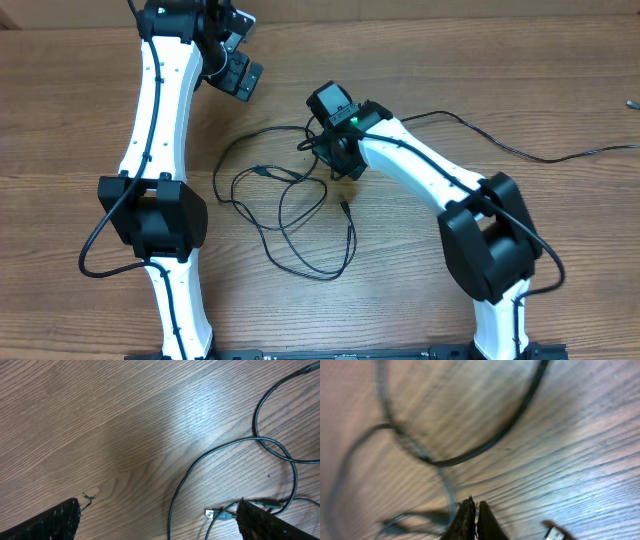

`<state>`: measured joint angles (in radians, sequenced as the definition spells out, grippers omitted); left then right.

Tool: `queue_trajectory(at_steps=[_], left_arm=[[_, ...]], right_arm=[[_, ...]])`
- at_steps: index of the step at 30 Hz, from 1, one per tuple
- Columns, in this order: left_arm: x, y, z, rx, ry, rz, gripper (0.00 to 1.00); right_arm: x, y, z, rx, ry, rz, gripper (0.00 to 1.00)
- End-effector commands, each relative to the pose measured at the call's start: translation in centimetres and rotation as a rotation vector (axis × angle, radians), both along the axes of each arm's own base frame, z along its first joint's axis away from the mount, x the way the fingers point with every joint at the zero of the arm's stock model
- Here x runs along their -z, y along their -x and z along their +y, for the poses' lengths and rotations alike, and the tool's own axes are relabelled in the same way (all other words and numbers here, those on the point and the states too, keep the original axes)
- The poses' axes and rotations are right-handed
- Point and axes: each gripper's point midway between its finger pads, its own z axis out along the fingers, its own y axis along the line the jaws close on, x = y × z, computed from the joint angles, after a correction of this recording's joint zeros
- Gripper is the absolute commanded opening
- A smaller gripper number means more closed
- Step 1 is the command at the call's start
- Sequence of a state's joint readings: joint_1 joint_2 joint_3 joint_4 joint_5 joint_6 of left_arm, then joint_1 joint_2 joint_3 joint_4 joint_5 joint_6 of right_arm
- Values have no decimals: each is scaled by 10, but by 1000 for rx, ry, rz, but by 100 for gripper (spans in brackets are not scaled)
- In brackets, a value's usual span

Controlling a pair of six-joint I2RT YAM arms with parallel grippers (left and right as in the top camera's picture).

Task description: Untangle cables

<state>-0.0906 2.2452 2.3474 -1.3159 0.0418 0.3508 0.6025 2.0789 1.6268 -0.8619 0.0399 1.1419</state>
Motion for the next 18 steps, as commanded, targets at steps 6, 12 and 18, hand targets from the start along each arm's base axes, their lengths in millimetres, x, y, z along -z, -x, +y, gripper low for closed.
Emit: queue_trajectory(at_steps=[6,12,18], left_arm=[[4,-1,-4,24,32,8,100],[3,-3,-5,25,33,-3,100],[2,-5,-5,25,34,-13,99]], right_arm=[[-43,-16,17,-8,-120,-109,83],[-40,-20,11,93,-115,-109,84],[-30,-24,6,162,-91,-109,83]])
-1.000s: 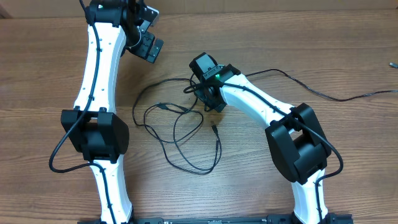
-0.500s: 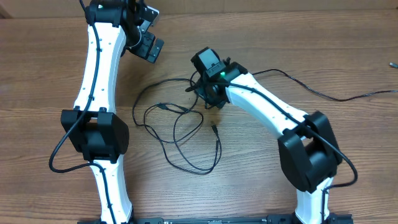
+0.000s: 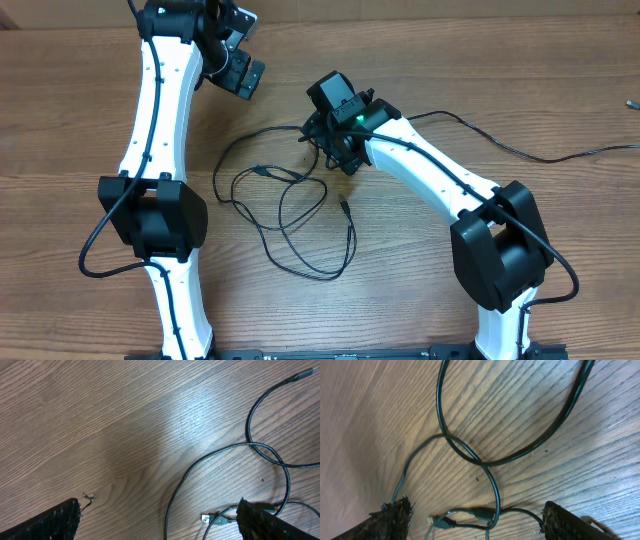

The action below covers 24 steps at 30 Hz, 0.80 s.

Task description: Untangle cables

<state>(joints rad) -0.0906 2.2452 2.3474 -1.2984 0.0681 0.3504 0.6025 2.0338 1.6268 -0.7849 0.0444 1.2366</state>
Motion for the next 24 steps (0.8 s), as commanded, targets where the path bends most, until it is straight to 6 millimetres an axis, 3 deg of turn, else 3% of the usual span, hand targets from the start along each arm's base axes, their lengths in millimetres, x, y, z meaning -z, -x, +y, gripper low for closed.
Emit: queue_trajectory(at_steps=[1,12,24], left_arm=[[4,-3,0,16,7,-1,100],[3,-5,-2,21,15,-12,99],[2,-5,-4,28,29,-13,100]], right_arm=[[-1,-9,-4,74,2,-23,83],[31,-8,-6,115,26,34,81],[39,-19,-23,162,123,-18,68]])
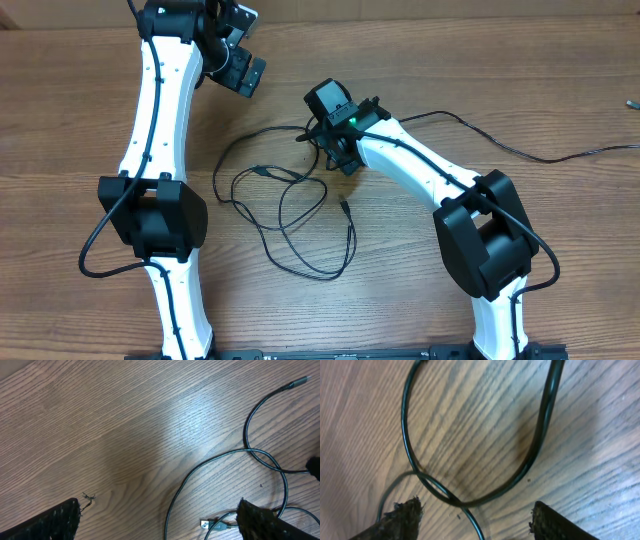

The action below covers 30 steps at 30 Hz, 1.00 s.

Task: Untangle cables
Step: 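Close the right gripper on a black cable in the pile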

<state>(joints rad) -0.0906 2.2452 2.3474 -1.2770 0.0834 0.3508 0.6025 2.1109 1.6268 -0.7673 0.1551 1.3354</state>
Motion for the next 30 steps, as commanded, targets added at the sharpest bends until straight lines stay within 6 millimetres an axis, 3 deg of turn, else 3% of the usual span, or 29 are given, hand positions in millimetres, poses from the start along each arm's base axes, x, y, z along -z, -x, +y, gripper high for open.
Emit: queue_trajectory(at_steps=[1,11,14,17,24,30], left_arm=[[5,-1,-1,22,13,7,99],[4,0,-6,57,28,4,100],[4,1,-9,63,43,7,100],[4,1,-10,66,51,9,100],[4,2,-10,66,50,13,100],[5,4,-10,65,51,22,100]], right_arm=[[7,-9,-7,27,43,-24,65],[18,-10,-11,35,74,-21,43],[18,-11,-13,35,84,-25,31],[19,-6,-12,27,78,-4,4],[27,20,-15,-6,81,119,4],[11,25,-12,-121,81,114,4]])
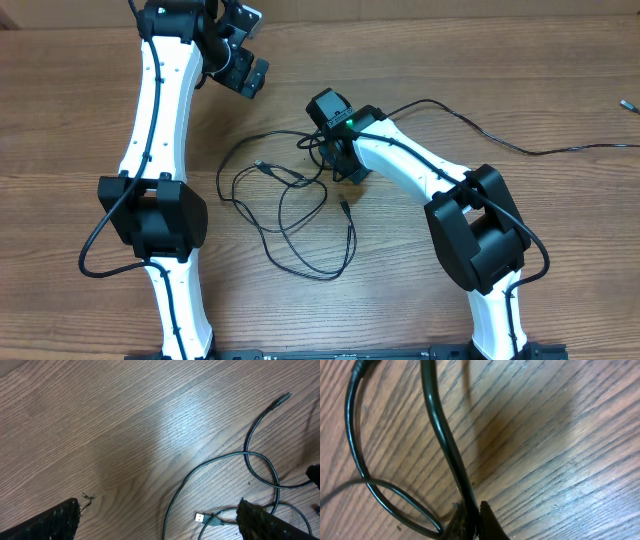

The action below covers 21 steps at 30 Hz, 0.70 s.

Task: Untangle cables
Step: 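Close the right gripper on a black cable in the pile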

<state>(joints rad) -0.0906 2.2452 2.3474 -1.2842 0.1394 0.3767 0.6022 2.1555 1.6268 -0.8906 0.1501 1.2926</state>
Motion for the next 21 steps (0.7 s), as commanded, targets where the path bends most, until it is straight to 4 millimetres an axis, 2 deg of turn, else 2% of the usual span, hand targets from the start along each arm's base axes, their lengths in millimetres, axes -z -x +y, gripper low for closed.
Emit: queue_trajectory(at_steps=[1,10,16,21], left_arm=[[5,1,-1,21,9,15,100],[6,4,0,19,5,26,100],[7,6,0,21,5,33,99],[7,7,0,21,4,38,100]], right_arm=[[-23,-1,8,-97,-40,-24,4],[-69,14,31,-373,-156,-48,4],[-95,24,21,-418,-156,-61,4],[-105,26,11,-419,-172,-53,4]])
